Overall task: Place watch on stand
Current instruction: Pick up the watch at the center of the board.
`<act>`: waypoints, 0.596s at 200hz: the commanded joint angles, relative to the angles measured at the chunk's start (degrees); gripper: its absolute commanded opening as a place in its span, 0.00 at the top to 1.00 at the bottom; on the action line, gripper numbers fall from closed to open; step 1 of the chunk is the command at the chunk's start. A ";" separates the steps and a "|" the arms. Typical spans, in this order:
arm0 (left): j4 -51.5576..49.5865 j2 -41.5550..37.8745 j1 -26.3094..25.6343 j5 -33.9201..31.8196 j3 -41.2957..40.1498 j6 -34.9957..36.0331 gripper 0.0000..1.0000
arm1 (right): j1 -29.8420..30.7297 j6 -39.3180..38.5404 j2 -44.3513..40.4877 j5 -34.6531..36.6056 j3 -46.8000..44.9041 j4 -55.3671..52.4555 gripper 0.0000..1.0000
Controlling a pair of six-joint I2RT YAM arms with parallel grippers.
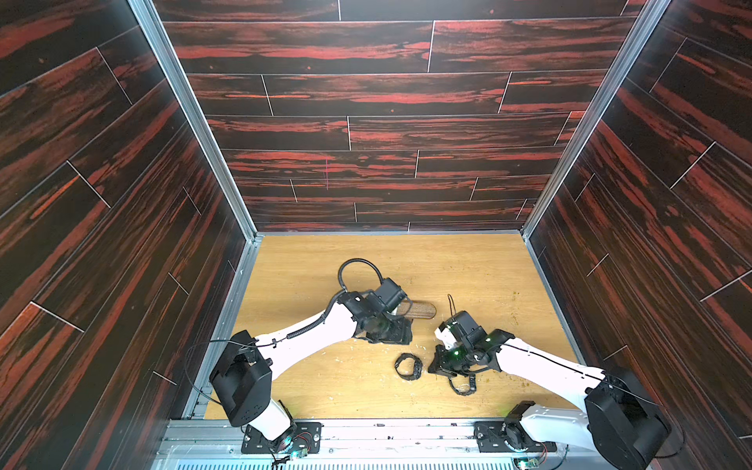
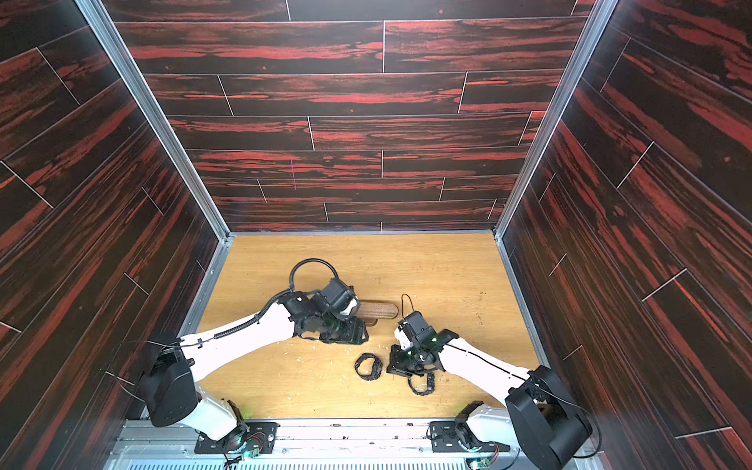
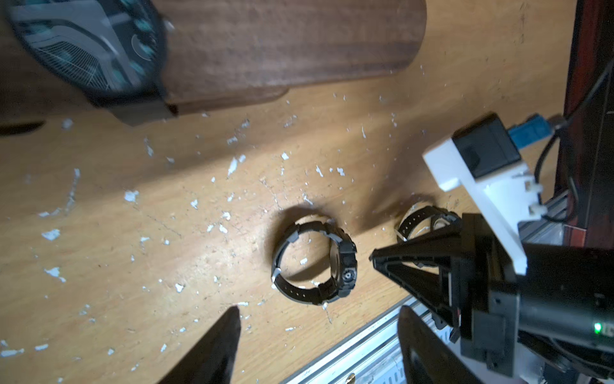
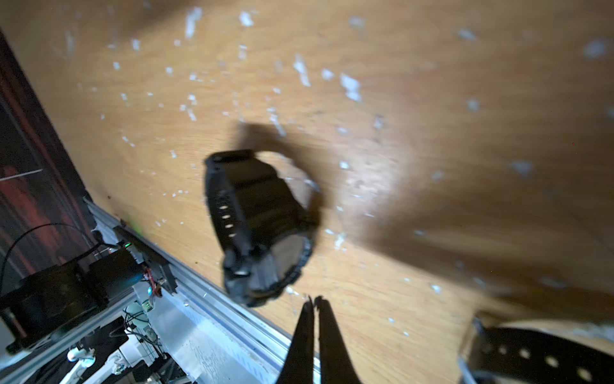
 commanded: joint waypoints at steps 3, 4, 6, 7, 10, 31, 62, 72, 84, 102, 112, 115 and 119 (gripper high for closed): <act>-2.85 2.22 -2.64 -4.38 1.10 -1.82 0.26 | -0.64 0.01 -1.21 -0.61 -0.14 -2.02 0.91; -2.92 2.35 -2.65 -4.51 1.22 -1.88 0.26 | -0.69 0.00 -1.23 -0.61 -0.14 -2.04 0.91; -3.04 2.55 -2.91 -4.64 1.41 -1.99 0.26 | -0.70 -0.07 -1.25 -0.62 -0.14 -2.12 0.91; -3.10 2.64 -2.96 -4.81 1.46 -1.97 0.26 | -0.63 -0.12 -1.30 -0.57 -0.14 -2.13 0.91; -3.23 2.99 -3.24 -5.15 1.69 -2.11 0.26 | -0.66 -0.09 -1.40 -0.61 -0.22 -2.19 0.91; -3.57 4.92 -3.85 -6.46 2.59 -3.24 0.28 | -0.66 -0.05 -2.67 -0.36 -0.83 -2.32 0.91; -4.86 8.59 -4.06 -7.50 5.37 -3.79 0.30 | -0.61 0.44 -5.44 0.44 -1.97 -3.26 0.91; -5.56 10.20 -4.34 -7.53 6.76 -3.79 0.30 | -0.65 0.44 -6.22 0.77 -2.32 -3.61 0.92; -6.31 12.03 -4.76 -7.78 8.03 -3.79 0.30 | -0.65 0.24 -6.79 1.13 -2.51 -4.11 0.91; -6.37 13.89 -5.58 -7.54 9.13 -4.03 0.30 | -0.67 -0.11 -6.80 1.24 -2.43 -4.98 0.91; -6.34 14.80 -5.81 -7.36 9.57 -4.23 0.30 | -0.70 -0.27 -6.79 1.30 -2.37 -5.37 0.91; -6.49 15.11 -5.94 -7.43 9.71 -4.27 0.30 | -0.65 -0.33 -6.79 1.36 -2.34 -5.46 0.91; -6.69 15.47 -6.03 -7.52 10.04 -4.33 0.30 | -0.65 -0.50 -6.84 1.34 -2.28 -5.61 0.91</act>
